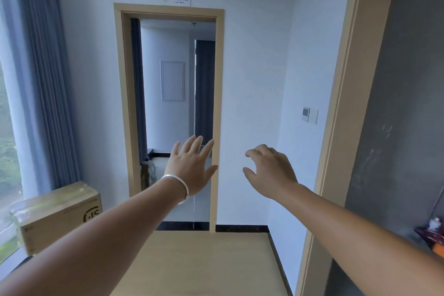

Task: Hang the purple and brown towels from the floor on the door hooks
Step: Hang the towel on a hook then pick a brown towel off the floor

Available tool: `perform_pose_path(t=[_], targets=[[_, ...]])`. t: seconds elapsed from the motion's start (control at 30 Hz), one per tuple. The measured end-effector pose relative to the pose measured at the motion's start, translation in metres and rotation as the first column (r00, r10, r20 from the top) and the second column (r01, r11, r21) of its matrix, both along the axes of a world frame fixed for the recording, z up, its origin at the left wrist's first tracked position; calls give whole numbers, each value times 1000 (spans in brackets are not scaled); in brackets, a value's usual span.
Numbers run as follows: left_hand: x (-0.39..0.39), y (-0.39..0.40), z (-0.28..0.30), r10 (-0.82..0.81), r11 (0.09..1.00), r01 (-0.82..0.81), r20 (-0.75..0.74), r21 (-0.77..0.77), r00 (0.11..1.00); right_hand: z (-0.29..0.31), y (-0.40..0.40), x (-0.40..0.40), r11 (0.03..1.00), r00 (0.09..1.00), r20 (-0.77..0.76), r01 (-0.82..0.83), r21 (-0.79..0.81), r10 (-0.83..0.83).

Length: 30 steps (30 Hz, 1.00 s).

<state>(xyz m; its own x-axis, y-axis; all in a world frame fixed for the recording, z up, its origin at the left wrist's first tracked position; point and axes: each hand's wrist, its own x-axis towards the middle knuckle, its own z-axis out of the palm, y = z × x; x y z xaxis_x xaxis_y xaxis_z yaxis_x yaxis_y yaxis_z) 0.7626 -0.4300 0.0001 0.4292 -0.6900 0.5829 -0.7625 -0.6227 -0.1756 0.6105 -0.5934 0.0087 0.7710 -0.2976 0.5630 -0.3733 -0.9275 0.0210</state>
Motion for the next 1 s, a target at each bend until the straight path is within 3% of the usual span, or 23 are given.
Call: perform_pose_path(t=[0.63, 1.0], targets=[[247, -199, -5, 139, 990, -140, -19, -17, 990, 1, -216, 277, 990, 990, -43, -134, -51, 131], [382, -209, -57, 312, 950, -310, -85, 36, 946, -37, -247, 439, 955, 951, -86, -298, 0, 297]])
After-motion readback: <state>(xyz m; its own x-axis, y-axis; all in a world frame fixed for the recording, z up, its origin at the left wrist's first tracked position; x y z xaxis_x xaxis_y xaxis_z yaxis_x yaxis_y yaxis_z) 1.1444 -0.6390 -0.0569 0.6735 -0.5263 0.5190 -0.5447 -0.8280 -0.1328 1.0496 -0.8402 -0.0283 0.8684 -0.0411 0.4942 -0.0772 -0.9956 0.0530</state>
